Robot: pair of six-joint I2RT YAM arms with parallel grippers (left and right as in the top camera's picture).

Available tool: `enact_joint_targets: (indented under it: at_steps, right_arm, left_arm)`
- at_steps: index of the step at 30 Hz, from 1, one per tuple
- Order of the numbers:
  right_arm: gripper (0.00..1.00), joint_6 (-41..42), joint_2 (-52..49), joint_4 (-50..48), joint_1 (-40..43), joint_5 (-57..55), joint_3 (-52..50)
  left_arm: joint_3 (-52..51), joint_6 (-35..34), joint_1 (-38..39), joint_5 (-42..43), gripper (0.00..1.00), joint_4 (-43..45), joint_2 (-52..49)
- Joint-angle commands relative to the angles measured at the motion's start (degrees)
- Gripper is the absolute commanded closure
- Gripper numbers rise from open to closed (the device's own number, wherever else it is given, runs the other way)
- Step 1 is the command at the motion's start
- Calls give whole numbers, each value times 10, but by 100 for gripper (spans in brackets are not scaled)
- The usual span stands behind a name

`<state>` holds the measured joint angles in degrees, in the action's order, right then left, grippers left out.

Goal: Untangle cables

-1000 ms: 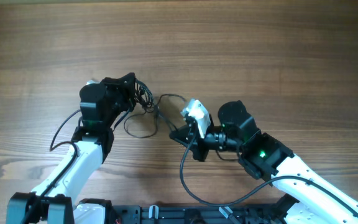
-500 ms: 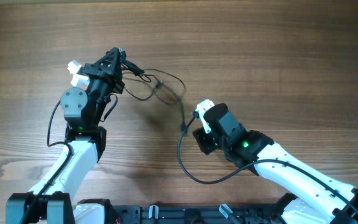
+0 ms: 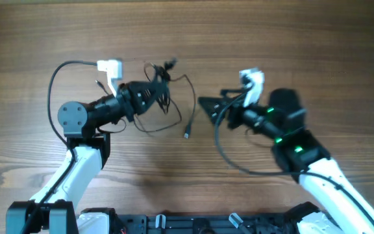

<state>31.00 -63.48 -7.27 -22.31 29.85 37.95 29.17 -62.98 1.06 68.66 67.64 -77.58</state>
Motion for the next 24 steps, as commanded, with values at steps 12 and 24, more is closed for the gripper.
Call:
enact_joint_targets:
  at_steps: [12,24]
  right_arm:
    - [5,-263,-208,-176,103,504,2]
    - [96,-54,-216,-258,156,497,2]
  left_arm:
    - [8,-113,149,37,96,25,4]
    - [8,-49,183,-14,52,-75,4]
